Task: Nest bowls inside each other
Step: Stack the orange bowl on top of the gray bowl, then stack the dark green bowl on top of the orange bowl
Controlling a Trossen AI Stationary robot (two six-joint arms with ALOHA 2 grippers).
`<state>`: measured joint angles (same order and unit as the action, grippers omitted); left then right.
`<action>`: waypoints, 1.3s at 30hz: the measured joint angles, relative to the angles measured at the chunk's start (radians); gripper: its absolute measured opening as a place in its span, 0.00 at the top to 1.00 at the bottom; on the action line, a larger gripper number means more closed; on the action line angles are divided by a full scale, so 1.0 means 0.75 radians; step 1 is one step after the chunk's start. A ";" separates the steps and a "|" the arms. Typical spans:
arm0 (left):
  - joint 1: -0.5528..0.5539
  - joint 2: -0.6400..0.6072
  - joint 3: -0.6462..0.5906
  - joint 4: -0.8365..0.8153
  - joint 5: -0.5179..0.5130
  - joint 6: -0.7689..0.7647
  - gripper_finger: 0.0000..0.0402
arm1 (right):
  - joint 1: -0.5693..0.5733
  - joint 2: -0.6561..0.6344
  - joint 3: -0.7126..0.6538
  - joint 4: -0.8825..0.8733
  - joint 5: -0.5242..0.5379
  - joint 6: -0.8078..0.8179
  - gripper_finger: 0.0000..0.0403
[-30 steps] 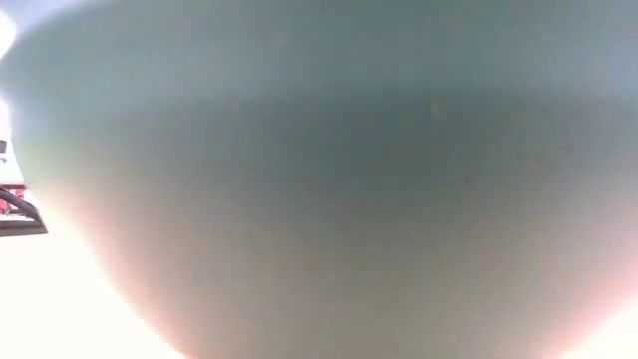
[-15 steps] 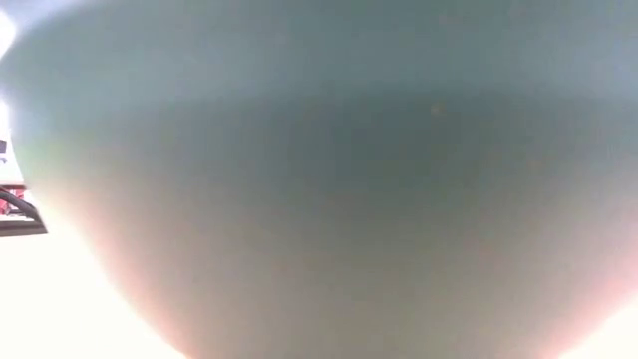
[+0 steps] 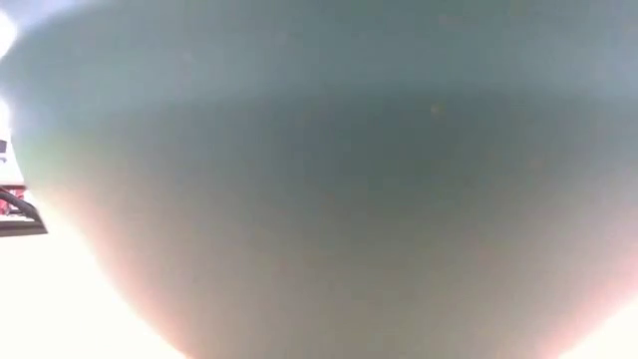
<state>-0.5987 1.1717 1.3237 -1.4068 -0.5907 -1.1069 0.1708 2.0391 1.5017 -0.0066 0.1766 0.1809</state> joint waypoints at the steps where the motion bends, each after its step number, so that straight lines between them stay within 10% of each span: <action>1: 0.000 0.000 0.000 -0.001 0.000 0.000 0.74 | 0.007 0.012 -0.002 -0.034 -0.004 0.009 0.71; 9: 0.000 0.000 0.000 0.000 -0.001 0.002 0.74 | 0.032 -0.049 -0.002 -0.046 -0.001 0.016 0.71; 21: -0.006 0.000 0.000 0.009 0.007 -0.001 0.74 | 0.249 -0.361 0.000 -1.078 -0.301 0.394 0.71; 39: -0.008 0.001 0.000 0.085 -0.007 0.056 0.74 | 0.362 -0.154 -0.003 -0.825 -0.407 0.660 0.68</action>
<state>-0.6048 1.1725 1.3235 -1.3434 -0.5961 -1.0648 0.4423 1.9235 1.4998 -0.6250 -0.1284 0.6756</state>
